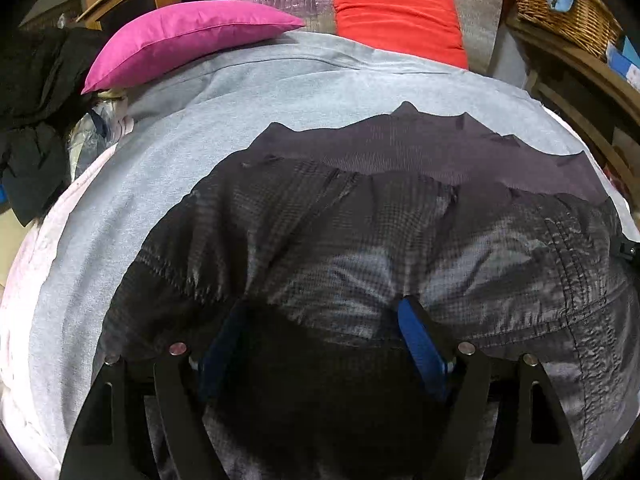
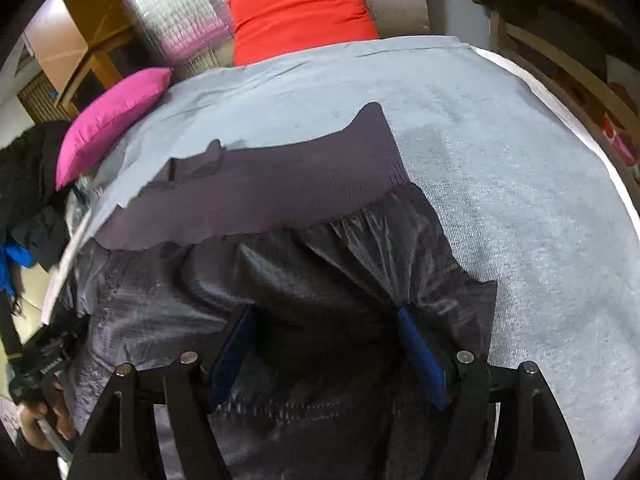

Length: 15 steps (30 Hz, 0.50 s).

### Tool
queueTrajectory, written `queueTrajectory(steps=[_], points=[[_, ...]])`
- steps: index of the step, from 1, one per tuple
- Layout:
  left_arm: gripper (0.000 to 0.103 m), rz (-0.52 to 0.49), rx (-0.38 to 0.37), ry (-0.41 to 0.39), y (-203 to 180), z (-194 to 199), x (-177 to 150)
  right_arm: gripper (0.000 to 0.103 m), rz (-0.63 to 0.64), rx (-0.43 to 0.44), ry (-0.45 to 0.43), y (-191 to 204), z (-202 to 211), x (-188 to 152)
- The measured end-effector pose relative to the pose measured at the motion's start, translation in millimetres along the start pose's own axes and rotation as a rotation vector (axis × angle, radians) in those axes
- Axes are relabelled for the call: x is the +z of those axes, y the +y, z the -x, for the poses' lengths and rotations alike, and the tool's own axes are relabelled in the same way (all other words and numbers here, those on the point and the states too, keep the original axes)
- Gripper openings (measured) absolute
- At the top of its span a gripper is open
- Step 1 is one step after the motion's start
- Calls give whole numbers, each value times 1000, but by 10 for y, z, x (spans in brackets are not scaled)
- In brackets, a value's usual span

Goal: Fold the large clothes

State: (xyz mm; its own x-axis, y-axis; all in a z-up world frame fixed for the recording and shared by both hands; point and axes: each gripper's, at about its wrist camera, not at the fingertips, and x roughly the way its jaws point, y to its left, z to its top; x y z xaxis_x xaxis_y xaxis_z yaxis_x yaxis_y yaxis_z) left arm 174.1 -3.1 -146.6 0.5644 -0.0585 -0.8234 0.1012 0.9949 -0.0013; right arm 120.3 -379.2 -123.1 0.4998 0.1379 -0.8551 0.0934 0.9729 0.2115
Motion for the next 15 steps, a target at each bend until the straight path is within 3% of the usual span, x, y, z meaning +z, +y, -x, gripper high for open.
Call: queueTrajectory(steps=[5,7,15], points=[[80,6,12,8,-10,37,-19,77,-31,-49,-24,69,126,-28],[80,27,4,14,7,100,-37,77,19,-79,-75,240,330,-98],[79,37,-25,-25,-84,476,-148,77,136,-63,-236,840,909,-713]])
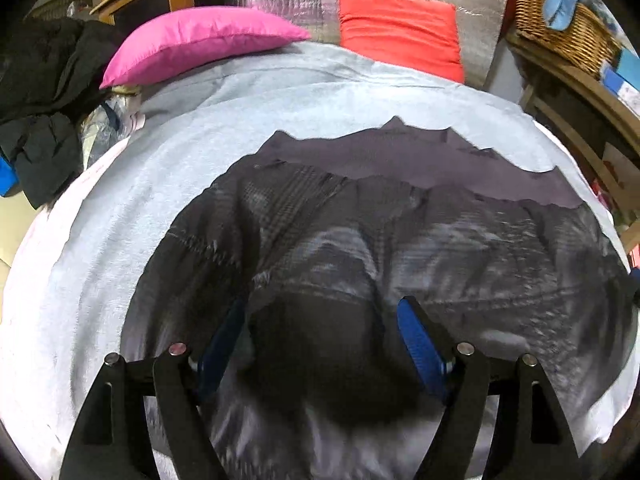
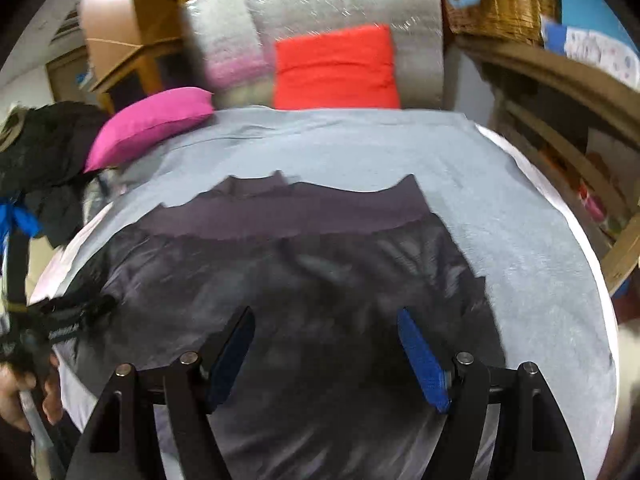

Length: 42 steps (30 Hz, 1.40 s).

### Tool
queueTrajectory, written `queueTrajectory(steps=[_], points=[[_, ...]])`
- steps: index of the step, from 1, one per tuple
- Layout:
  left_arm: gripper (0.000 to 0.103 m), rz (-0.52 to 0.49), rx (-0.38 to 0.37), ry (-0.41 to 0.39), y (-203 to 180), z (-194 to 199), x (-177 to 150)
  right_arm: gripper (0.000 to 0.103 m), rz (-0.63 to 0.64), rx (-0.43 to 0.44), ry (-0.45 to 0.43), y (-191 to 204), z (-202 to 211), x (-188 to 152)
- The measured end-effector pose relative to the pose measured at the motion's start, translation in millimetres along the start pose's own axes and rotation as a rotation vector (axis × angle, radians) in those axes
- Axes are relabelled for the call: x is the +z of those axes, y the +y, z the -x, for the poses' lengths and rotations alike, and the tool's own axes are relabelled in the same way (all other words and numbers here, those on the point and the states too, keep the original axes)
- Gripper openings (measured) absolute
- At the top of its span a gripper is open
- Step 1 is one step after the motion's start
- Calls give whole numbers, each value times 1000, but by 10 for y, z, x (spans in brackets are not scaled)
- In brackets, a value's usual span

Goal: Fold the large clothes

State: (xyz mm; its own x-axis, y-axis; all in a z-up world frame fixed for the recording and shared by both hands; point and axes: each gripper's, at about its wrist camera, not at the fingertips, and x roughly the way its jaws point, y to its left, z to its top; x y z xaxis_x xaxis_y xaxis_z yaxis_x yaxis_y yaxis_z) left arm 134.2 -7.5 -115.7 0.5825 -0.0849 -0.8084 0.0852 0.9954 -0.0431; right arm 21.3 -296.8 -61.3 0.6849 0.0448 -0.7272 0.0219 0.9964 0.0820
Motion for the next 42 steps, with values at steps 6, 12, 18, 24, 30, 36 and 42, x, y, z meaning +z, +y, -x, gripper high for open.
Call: queueTrajectory(steps=[6,12,18,24,30,36,42], points=[[80,11,-30,-30,-108,158,-148,77,4,-29,64,40,-223,-324],[80,-65,30,-4,-254,-70,-363,80,14,-44,61,50,-291,-333],[80,-45,23,-42,-254,234,-341,80,-22,-44,28,56,7,-301],[81,-59,39,-47,-264,270,-463,80,-28,-65,22,31,118,-416],[81,-12,-23,12,0,200,-538,80,-98,-18,63,-233,83,-546],[83,168,-58,-59,672,476,-665,80,-387,85,-24,-791,526,-737],[83,419,-60,5,1328,319,-822,80,-682,179,19,-1256,509,-1195]])
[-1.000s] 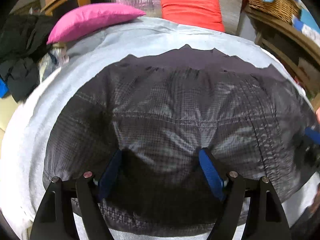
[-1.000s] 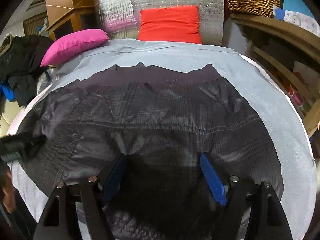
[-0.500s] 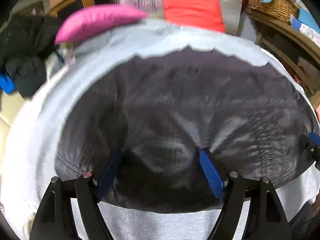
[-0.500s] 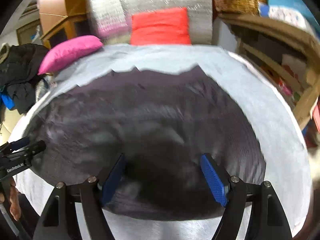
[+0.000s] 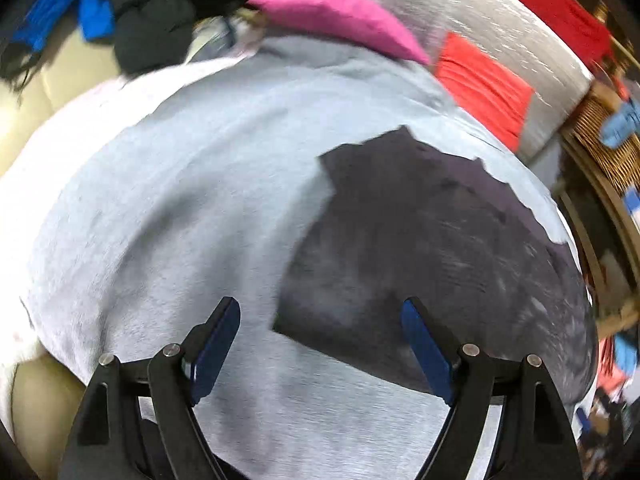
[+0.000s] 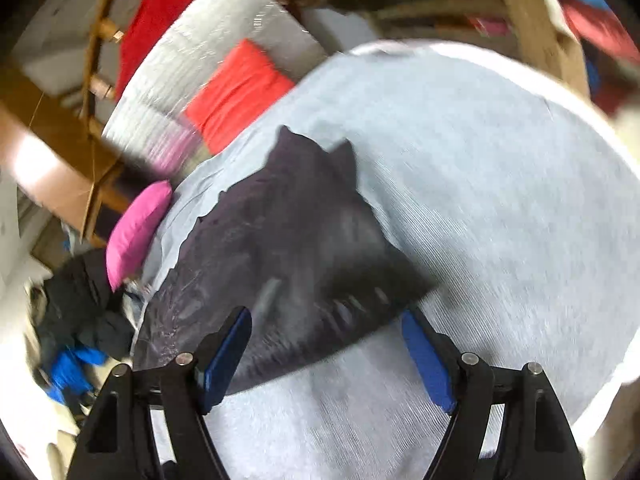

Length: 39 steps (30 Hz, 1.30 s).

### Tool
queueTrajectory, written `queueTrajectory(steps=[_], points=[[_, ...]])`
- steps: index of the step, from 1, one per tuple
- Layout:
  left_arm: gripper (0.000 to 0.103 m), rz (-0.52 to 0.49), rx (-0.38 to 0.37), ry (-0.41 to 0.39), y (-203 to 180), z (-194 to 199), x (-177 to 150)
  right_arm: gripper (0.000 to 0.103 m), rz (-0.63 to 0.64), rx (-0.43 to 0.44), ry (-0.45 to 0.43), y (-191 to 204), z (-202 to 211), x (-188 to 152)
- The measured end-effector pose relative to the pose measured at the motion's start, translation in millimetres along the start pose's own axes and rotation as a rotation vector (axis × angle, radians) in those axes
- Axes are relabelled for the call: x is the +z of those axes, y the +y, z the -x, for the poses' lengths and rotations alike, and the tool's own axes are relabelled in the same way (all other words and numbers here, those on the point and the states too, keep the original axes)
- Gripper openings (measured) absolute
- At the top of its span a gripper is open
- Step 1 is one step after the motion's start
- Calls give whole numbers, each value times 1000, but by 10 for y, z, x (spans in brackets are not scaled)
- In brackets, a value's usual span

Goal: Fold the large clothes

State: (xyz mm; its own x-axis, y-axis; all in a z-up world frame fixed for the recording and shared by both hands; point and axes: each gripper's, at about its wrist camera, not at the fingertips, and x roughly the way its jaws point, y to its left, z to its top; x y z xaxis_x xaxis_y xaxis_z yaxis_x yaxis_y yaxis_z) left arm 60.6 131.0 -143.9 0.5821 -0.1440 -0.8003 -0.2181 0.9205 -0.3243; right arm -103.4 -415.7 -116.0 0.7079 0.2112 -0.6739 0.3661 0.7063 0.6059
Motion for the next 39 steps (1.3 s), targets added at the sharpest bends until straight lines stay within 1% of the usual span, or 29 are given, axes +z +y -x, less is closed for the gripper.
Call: queueTrajectory(steps=[3,7,9,10,11,12,13,14,16,18,19,21,22,23,24,26,27,29,30,31,32,33,34,36,37,39], points=[[83,15,10,-11,29,-20,0,80,-50,50,20,7,-122,41],[83,11,31,12,57,-162,-11,82,-144,51,32,-50,-284,91],[84,0,32,12,18,-195,-4,82,-177,60,17,-86,-304,99],[84,-17,45,4,-13,-203,0,77,-176,59,15,-91,-315,107],[82,-27,54,0,-35,-209,14,69,-160,41,13,-82,-309,121],[81,-30,54,-2,-47,-209,31,50,-144,35,16,-70,-306,128],[76,-30,47,-1,-54,-205,30,44,-125,30,13,-43,-277,129],[74,-32,45,-4,-47,-178,20,41,-93,13,2,11,-236,123],[74,-44,59,-17,-46,-173,-1,38,-46,-21,-25,99,-176,93],[75,-42,62,-23,-32,-169,-17,38,-61,-36,-21,57,-218,62],[75,-27,52,-25,-12,-143,-23,41,-88,-35,-5,-14,-273,44],[75,-13,42,-23,11,-72,-7,63,-174,29,-23,-221,-215,21],[75,-10,44,-44,21,13,10,72,-191,45,-30,-247,-194,30],[76,-9,45,-67,24,77,21,77,-200,46,-48,-272,-128,38],[76,-10,46,-101,14,164,47,85,-205,45,-73,-292,-66,50],[80,-26,37,-132,-39,243,89,86,-230,52,-101,-354,-4,98],[80,-41,30,-135,-87,248,102,86,-262,55,-97,-406,-15,132],[80,-74,23,-125,-191,198,100,86,-324,92,-60,-490,-106,177],[80,-84,24,-120,-225,175,90,86,-333,104,-33,-499,-181,204],[80,-99,26,-110,-281,123,71,85,-323,105,-24,-473,-229,235],[80,-110,29,-97,-328,69,52,81,-308,109,-28,-439,-250,257],[80,-119,33,-86,-350,31,43,43,-292,116,-20,-410,-266,275],[80,-129,47,-70,-372,-25,28,32,-274,111,-21,-374,-251,291],[80,-131,63,-59,-376,-78,17,23,-148,59,-70,-160,-91,295],[80,-127,66,-67,-365,-78,9,23,-114,44,-86,-91,-24,274],[80,-131,92,-74,-342,-103,-23,23,-84,2,-77,-102,-63,245]])
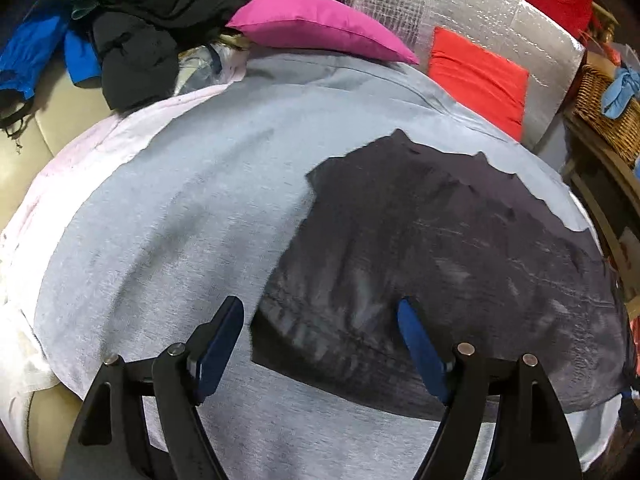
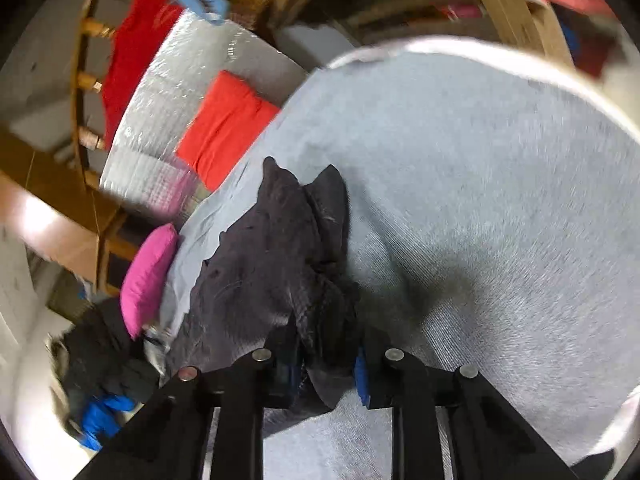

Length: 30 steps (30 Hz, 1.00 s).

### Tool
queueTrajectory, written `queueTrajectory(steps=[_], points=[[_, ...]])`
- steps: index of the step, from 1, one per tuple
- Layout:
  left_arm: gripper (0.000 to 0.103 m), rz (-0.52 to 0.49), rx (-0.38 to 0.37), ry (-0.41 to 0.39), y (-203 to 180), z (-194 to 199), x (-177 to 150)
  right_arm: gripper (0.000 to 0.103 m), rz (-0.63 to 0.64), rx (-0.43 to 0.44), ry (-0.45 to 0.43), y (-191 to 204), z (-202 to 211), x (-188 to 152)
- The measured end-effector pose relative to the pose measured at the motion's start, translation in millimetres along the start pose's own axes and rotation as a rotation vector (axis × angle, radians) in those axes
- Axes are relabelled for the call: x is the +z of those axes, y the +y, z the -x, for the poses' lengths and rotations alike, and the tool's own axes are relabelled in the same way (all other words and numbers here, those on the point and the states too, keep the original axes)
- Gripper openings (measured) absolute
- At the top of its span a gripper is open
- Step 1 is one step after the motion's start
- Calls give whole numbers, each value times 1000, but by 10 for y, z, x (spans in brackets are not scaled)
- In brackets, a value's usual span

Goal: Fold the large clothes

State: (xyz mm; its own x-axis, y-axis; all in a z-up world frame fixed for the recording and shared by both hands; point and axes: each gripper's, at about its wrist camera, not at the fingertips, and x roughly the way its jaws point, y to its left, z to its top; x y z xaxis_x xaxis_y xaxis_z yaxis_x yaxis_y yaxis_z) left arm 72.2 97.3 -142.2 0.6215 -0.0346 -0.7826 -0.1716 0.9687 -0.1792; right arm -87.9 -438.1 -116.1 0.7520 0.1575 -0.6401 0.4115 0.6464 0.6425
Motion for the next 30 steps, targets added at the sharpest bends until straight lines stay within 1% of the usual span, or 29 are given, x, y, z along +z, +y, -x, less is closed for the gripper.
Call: queueTrajectory(steps=[1,2,3,4,5,6,7,10,12,13,15,17,18,21,22,23,24,25,26,28,30], points=[[80,-11,11,10,8,-57,-22,24,-14,-23,24,-89,-99,-25],[82,-18,16,29,24,-124,-38,40,-47,-30,45,-188,-178,-47],[82,-12,9,44,58,-169,-46,43,-92,5,41,-284,-192,-62],[82,3,-2,43,89,-153,-43,48,-127,47,34,-335,-154,-66],[82,10,0,39,97,-120,-28,54,-133,50,34,-344,-112,-51],[82,13,8,30,94,-84,-12,67,-117,39,24,-327,-47,-38],[82,11,22,10,82,-21,17,73,-97,24,11,-319,16,-30],[82,-5,18,-66,13,177,109,73,-25,-17,-38,-276,271,45],[82,-25,5,-102,-84,260,180,73,7,-31,-69,-203,389,111],[82,-41,-8,-112,-147,276,218,74,43,-31,-80,-107,433,163],[82,-87,-30,-108,-312,250,291,73,105,-13,-74,74,484,230],[82,-138,-50,-109,-484,209,326,73,200,24,-43,330,436,253],[82,-166,-56,-106,-574,168,340,73,248,46,-12,486,354,254],[82,-207,-45,-77,-749,21,352,73,323,94,77,776,59,227],[82,-212,-35,-53,-764,-70,355,73,333,105,115,824,-95,227],[82,-209,-12,-19,-754,-183,344,73,325,102,132,816,-219,238],[82,-207,5,7,-764,-268,346,73,311,80,144,768,-321,252],[82,-211,23,41,-742,-378,321,73,290,34,145,673,-424,276],[83,-211,32,51,-700,-443,289,73,264,9,135,574,-442,283],[83,-214,29,37,-659,-373,295,73,181,35,128,438,-420,330],[83,-215,15,26,-662,-294,343,73,214,23,132,537,-349,358]])
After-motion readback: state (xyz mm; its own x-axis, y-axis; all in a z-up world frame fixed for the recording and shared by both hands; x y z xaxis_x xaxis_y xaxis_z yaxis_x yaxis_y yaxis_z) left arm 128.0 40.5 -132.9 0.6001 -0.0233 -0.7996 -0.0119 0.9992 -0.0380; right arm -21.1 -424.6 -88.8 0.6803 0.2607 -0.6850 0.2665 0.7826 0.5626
